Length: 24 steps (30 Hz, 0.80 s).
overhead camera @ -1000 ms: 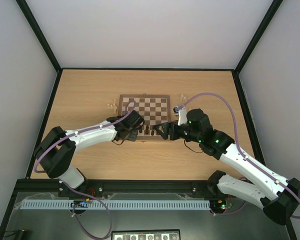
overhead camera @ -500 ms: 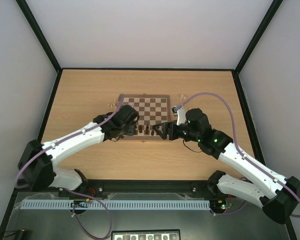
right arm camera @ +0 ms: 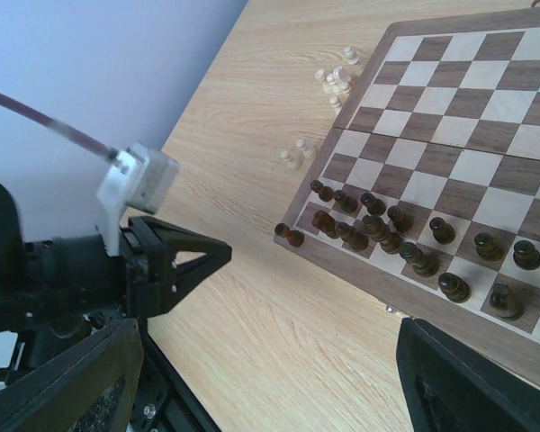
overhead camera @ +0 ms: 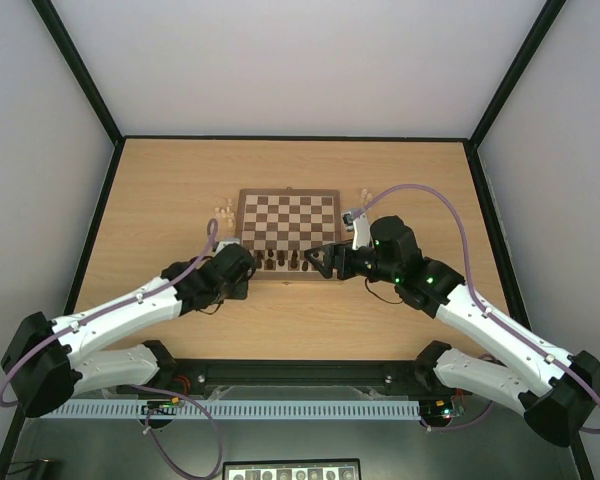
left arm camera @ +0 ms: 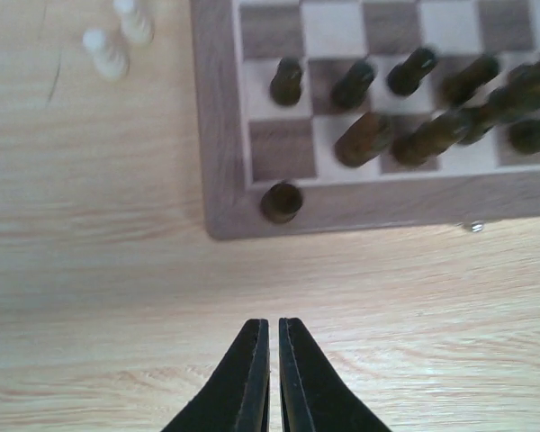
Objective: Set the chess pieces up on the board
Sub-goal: Adjust the chess piece on the chessboard.
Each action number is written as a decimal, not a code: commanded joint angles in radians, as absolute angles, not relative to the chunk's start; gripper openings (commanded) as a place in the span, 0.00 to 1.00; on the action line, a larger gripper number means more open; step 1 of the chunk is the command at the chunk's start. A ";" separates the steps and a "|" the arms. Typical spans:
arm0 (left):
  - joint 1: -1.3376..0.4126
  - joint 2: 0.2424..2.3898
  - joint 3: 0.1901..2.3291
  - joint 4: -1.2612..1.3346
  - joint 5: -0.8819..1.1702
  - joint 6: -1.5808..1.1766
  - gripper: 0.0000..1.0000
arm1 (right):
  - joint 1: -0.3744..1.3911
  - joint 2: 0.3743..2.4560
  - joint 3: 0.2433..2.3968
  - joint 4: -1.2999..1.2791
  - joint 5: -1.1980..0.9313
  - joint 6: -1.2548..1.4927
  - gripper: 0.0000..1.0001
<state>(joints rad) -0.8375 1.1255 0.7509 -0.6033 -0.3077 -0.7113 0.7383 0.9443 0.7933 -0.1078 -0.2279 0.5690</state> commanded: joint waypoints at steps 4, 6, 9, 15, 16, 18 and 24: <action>-0.843 1.108 0.641 -0.502 -0.342 -0.814 0.05 | 0.732 0.948 0.781 -0.102 -0.239 0.571 0.78; -0.841 1.124 0.627 -0.477 -0.354 -0.816 0.05 | 0.733 0.946 0.780 -0.105 -0.239 0.570 0.78; -0.840 1.155 0.610 -0.409 -0.362 -0.812 0.05 | 0.732 0.945 0.779 -0.103 -0.234 0.568 0.78; -0.804 1.198 0.584 -0.297 -0.369 -0.793 0.05 | 0.731 0.946 0.779 -0.107 -0.226 0.562 0.78; -0.799 1.201 0.582 -0.285 -0.368 -0.788 0.05 | 0.731 0.946 0.779 -0.107 -0.226 0.561 0.78; -0.787 1.211 0.584 -0.271 -0.366 -0.779 0.05 | 0.731 0.946 0.779 -0.109 -0.223 0.558 0.78; -0.771 1.244 0.584 -0.235 -0.349 -0.756 0.04 | 0.728 0.947 0.776 -0.108 -0.221 0.553 0.79</action>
